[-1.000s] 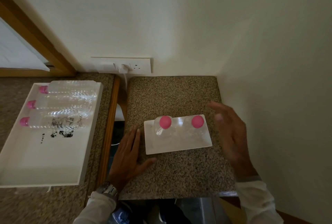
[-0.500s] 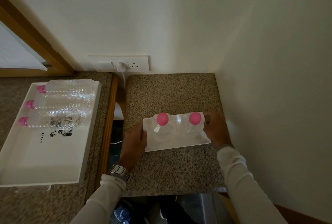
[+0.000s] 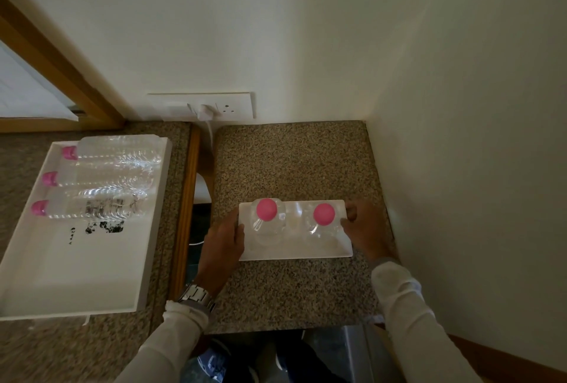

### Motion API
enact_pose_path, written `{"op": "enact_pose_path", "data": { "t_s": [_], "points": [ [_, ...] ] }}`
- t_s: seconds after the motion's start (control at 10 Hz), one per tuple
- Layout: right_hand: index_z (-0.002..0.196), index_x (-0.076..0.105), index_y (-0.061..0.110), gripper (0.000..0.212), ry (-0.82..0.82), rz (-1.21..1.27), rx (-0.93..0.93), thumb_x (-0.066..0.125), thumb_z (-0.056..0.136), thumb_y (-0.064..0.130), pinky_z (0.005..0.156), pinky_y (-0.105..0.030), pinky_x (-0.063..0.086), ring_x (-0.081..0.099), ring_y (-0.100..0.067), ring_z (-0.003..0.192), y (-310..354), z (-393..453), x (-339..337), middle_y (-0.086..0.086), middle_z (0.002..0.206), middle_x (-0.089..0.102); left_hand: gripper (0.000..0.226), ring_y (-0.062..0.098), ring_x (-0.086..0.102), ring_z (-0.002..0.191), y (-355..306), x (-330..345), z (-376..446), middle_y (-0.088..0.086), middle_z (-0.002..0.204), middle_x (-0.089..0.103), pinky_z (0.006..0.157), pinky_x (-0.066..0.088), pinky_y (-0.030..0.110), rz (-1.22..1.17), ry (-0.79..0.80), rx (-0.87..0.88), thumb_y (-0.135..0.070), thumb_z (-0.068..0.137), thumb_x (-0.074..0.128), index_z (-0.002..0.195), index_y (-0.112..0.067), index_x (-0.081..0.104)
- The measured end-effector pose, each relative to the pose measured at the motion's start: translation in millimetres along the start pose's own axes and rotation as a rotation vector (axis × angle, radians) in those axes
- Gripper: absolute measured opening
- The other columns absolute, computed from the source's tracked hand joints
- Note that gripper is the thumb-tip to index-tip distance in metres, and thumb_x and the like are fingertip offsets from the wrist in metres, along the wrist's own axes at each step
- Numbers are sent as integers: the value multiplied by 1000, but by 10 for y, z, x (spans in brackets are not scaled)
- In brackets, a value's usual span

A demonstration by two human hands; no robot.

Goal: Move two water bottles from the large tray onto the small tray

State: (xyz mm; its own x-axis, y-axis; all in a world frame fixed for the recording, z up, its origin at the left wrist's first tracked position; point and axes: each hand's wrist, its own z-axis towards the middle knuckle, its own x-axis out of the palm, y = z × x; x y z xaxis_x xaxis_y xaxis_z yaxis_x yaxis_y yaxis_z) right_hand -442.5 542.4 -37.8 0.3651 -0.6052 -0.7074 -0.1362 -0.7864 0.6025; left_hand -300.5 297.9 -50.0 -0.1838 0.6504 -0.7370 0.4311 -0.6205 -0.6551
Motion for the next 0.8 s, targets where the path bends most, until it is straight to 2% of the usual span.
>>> {"op": "enact_pose_path", "data": {
  "t_s": [0.2,0.4,0.5,0.6,0.7,0.8],
  "points": [
    [116,73,6,32,-1,-1,21,70,85,0,89,-47,60,72,-33,103,1,3,30,-16,109,77,27,30,66,92,-11,-15,-25,18,103,71,84,55,44,5,15,-9,-8,100,50,125,-2,60],
    [116,72,6,32,-3,8,35,70,85,1,90,-48,59,71,-33,104,-15,15,41,-15,110,76,27,30,66,93,-34,-18,-33,19,105,71,84,53,43,-14,7,-5,-7,100,50,124,-1,61],
    [115,72,6,33,0,13,37,70,83,0,88,-46,60,72,-32,102,-21,17,42,-15,108,77,27,25,64,90,-33,-26,-39,19,104,72,83,52,38,-25,10,1,-7,101,50,124,-1,61],
    [116,70,5,33,-7,20,34,71,83,0,85,-42,60,72,-32,101,-48,29,47,-15,109,76,27,20,62,88,9,-13,-34,15,104,72,81,51,34,-27,0,15,-7,100,51,125,-3,62],
    [120,68,6,34,28,8,31,73,86,6,83,-33,55,71,-31,104,-40,33,37,-15,114,75,23,18,61,81,16,-19,-48,6,91,68,69,45,25,-30,-10,10,-7,99,54,119,-5,63],
    [123,65,6,38,41,68,46,74,90,23,88,-36,56,69,-31,107,24,66,5,-14,117,73,21,8,60,77,12,-26,-37,-8,84,59,69,48,26,-80,-57,-3,-12,100,52,118,-5,61]
  ]
}}
